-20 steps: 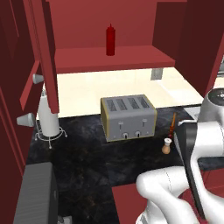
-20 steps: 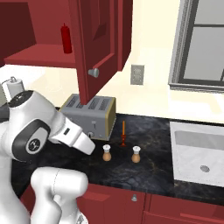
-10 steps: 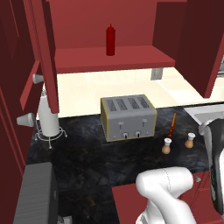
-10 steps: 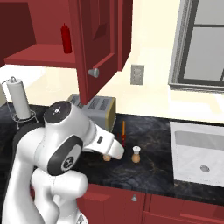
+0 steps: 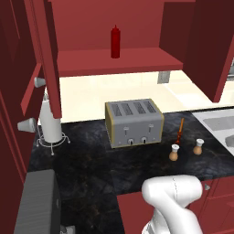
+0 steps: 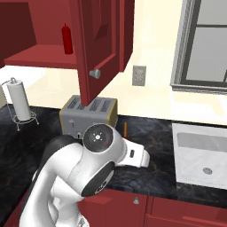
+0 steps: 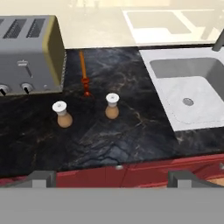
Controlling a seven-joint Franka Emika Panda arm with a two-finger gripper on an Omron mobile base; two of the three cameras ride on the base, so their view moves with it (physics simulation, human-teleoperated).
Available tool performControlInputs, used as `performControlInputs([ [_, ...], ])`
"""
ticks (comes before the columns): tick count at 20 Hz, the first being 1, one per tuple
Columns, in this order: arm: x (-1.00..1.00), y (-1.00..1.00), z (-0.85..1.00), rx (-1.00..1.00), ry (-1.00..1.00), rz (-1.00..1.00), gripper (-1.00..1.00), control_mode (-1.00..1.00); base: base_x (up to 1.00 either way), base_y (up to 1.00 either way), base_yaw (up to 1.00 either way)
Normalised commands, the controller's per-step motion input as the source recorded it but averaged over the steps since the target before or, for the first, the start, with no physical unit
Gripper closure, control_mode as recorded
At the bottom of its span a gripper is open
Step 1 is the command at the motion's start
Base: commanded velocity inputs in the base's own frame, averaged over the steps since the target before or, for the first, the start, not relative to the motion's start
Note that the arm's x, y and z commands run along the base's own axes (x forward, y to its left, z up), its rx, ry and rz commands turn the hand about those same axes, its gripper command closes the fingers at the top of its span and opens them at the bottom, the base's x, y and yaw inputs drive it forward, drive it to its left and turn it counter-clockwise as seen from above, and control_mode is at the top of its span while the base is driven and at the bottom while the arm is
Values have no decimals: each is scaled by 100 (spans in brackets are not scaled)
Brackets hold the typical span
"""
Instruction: There are various items on the counter. Only move the condiments/shakers into the cabinet.
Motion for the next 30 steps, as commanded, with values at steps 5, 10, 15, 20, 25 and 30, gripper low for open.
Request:
performControlInputs([
  [5, 14, -11, 0, 0, -5, 3, -100, -100, 0, 0, 0],
  [10, 18, -9, -14, 0, -1, 3, -100, -100, 0, 0, 0],
  [15, 7, -11, -24, 4, -1, 20, -100, -100, 0, 0, 0],
  [20, 5, -2, -26, 4, -1, 29, -100, -100, 0, 0, 0],
  [25, 14, 0, -19, 0, -3, 17, -100, -100, 0, 0, 0],
  [30, 11, 2, -20, 1, -3, 6, -100, -100, 0, 0, 0],
])
